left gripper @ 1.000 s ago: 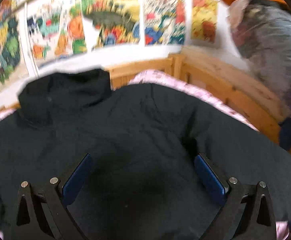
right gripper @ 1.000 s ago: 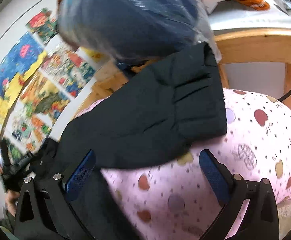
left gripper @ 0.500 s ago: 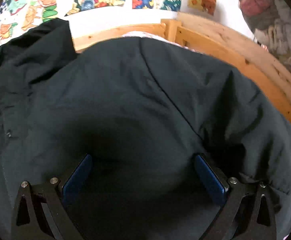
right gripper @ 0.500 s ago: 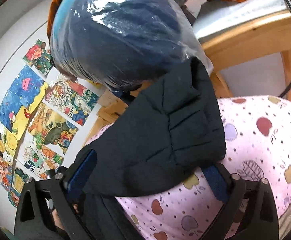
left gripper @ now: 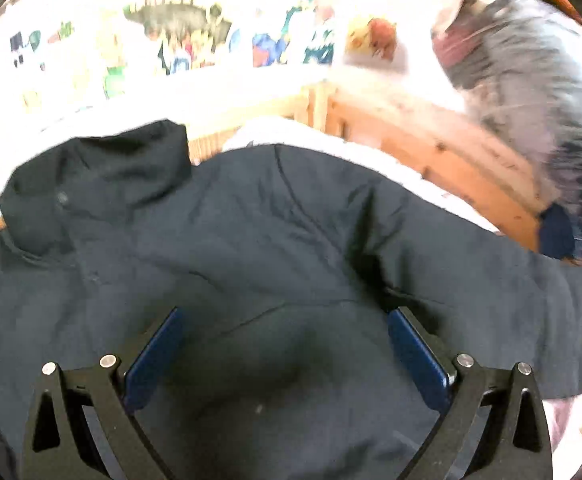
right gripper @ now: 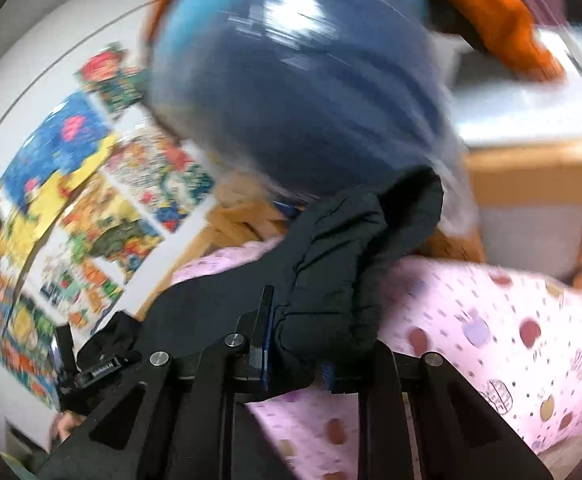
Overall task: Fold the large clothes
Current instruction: 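Grasp the jacket sleeve cuff with the right gripper and lift it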
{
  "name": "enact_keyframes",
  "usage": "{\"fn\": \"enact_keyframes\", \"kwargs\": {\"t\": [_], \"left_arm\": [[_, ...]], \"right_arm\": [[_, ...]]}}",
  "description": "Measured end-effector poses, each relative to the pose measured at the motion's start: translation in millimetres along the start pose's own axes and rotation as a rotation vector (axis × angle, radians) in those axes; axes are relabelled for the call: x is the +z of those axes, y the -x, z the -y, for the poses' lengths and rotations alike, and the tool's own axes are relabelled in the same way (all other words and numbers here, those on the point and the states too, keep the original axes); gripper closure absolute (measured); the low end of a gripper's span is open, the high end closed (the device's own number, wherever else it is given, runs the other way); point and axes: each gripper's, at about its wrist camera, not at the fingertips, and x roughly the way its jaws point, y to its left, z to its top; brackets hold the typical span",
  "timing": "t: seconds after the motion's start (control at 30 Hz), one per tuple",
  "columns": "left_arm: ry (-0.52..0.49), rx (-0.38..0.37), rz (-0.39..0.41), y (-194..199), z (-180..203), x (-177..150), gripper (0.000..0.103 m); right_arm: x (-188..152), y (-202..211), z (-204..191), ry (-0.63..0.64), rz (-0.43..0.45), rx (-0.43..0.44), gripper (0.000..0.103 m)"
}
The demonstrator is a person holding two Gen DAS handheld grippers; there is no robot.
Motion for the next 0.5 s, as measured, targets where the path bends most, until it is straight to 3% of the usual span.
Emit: {"fn": "enact_keyframes", "kwargs": {"t": [0.13, 0.23, 0.33, 0.43, 0.5], "left_arm": [[0.046, -0.033, 0.013, 61.3, -19.3, 4.5, 0.001], [0.050, 0.137, 0.047, 122.9, -40.5, 1.1, 0.001], [0.021, 0.236, 0.055, 170.1, -60.3, -8.8, 0.001], [0.073, 0.265, 0.046, 204.5, -85.7, -21.8, 0.001], [0.168, 0.284, 0.044, 225.4, -111.1, -38.1, 0.001]], "right_arm": [[28.6, 9.0, -71.4, 0.188, -0.005, 0.128, 0.086], [43.0, 18.4, -129.2, 0.300, 0.002, 0.242, 0.086], [47.5, 19.4, -193.5, 0.398, -0.036, 0.381, 0.086], [35.5, 16.7, -249.5, 0.478, -0.105, 0.512, 0.086], [21.3, 15.8, -276.0, 0.526, -0.134, 0.571, 0.086]]}}
